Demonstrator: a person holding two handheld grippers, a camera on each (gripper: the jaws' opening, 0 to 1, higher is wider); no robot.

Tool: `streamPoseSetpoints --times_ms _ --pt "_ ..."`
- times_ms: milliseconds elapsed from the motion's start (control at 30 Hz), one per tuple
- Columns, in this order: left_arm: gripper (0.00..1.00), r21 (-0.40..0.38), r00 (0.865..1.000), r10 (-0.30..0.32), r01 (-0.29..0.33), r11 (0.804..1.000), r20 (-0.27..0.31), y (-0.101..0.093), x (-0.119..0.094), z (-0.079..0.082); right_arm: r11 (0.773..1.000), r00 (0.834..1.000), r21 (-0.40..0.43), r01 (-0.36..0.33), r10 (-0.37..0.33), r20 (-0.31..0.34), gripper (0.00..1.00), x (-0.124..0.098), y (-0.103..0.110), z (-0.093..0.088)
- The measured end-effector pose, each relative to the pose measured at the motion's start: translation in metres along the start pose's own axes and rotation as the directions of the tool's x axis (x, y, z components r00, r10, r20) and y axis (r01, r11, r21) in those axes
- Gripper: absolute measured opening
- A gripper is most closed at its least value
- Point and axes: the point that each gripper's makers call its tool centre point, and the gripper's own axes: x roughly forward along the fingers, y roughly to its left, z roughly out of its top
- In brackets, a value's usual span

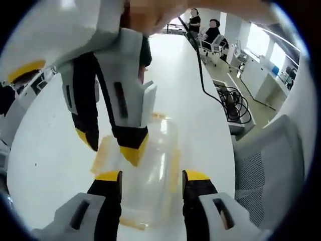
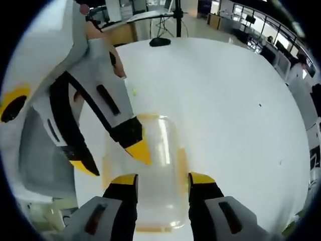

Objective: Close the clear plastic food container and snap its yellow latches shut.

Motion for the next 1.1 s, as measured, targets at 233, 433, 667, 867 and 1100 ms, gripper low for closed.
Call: streamPoseSetpoints --times_ms 233,433,667,867,1100 --pt "0.51 0.044 0.999 0.033 -0.032 0.999 -0.012 -0.0032 0.0014 -0.0021 0.999 0.999 0.02 -0.038 0.038 -0.009 0.39 0.0019 0.0011 -0.0007" --pt "0.53 0.08 0.997 0.074 -0.072 0.994 -0.018 -0.0062 0.0037 -0.0039 0.997 0.997 0.027 -0.073 0.074 -0.03 0.4 0.0041 0.0016 -0.0009" --pt "0.51 0.138 0.991 0.126 -0.12 0.983 -0.036 -0.0032 0.0055 -0.0055 0.991 0.991 0.056 -0.122 0.125 -0.044 0.41 0.0066 0.0005 -0.0021" --pt "0.47 0.148 0.985 0.166 -0.159 0.976 -0.04 0.0011 0.0065 -0.0053 0.989 0.987 0.038 -0.141 0.144 -0.07 0.41 0.0075 0.0011 -0.0016" --pt "0.47 0.164 0.978 0.197 -0.184 0.969 -0.063 0.0013 0.0098 -0.0052 0.985 0.982 0.041 -0.168 0.171 -0.085 0.4 0.0095 0.0002 -0.0019"
